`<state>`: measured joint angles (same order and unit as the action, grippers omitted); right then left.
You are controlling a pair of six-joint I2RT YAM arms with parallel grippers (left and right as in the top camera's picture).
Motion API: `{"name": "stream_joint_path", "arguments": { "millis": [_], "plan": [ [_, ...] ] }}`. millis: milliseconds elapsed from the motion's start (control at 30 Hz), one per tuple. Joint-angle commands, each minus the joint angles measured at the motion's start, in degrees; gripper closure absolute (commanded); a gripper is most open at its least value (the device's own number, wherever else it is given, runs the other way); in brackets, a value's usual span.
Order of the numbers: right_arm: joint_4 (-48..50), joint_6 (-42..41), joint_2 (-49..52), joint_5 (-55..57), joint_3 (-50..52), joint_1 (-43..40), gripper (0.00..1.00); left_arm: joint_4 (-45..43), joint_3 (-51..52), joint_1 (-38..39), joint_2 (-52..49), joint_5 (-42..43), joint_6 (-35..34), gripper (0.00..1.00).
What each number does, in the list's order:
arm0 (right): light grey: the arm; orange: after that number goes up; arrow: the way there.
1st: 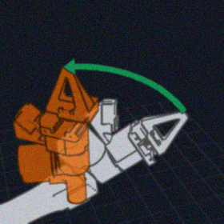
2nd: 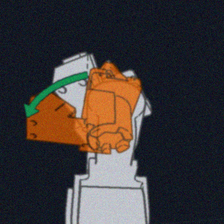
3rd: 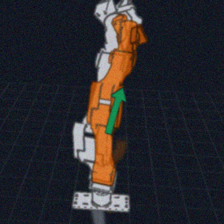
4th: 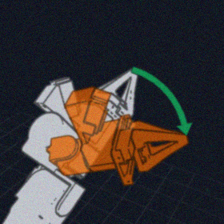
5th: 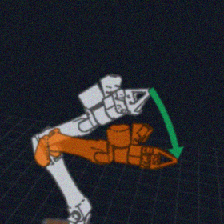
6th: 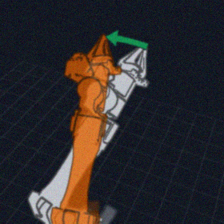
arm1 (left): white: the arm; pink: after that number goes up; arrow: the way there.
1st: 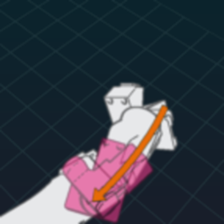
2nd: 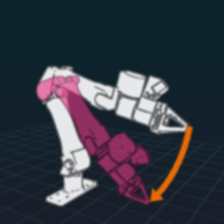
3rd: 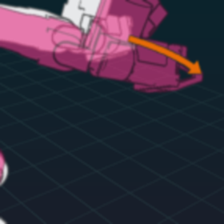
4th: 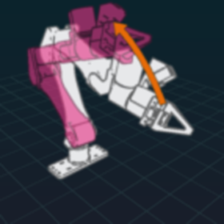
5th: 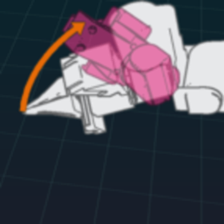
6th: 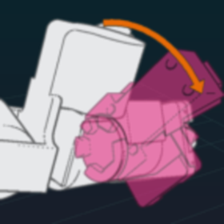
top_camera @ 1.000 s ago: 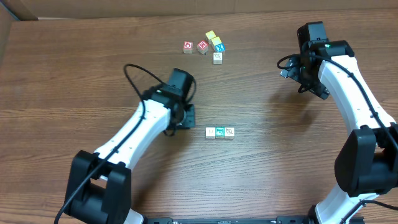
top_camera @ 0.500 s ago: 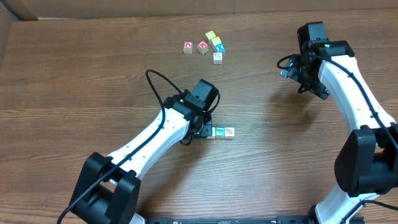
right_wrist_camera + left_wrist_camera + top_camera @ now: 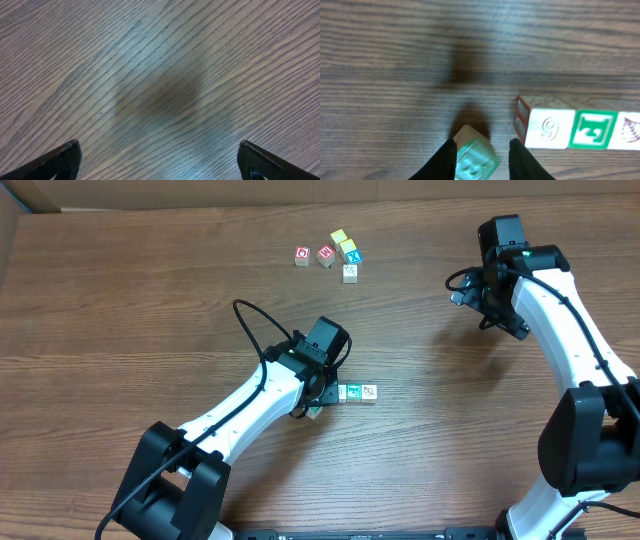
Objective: Flip 5 blocks
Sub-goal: 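Carry the B block to the left end of the row, then set the B block down and release it beside the row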
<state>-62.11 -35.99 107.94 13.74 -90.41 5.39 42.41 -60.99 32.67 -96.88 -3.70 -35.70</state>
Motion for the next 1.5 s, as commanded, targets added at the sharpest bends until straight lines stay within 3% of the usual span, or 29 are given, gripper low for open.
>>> {"name": "stream_joint_path", "arguments": {
  "millis": [0, 233, 333, 700, 1133, 1467],
  "plan": [
    [0.3, 0.0, -1.3, 0.3, -0.3, 0.1, 0.00, -0.3, 0.5, 0.3, 0.7, -2.2, -0.7, 0.72],
    [0.3, 0.0, -1.3, 0.3, -0.3, 0.1, 0.00, 2.6, -1.9, -0.9, 1.0, -3.1, 1.6, 0.69],
    [0.3, 0.0, -1.3, 0.3, -0.3, 0.1, 0.00, 6.7, -3.9, -1.8, 1.1, -2.7, 1.6, 0.96],
    [0.3, 0.0, -1.3, 0.3, -0.3, 0.1, 0.00, 18.3, -3.2, -2.2, 0.9, 4.6, 1.6, 0.96],
    [0.3, 0.0, -1.3, 0.3, -0.3, 0.1, 0.00, 9.6, 5.8, -1.8, 0.9, 8.3, 0.9, 0.96],
    [0.3, 0.0, -1.3, 0.3, -0.3, 0.1, 0.00, 4.3, 6.1, -1.9, 0.9, 8.2, 1.0, 0.96]
  ]
}}
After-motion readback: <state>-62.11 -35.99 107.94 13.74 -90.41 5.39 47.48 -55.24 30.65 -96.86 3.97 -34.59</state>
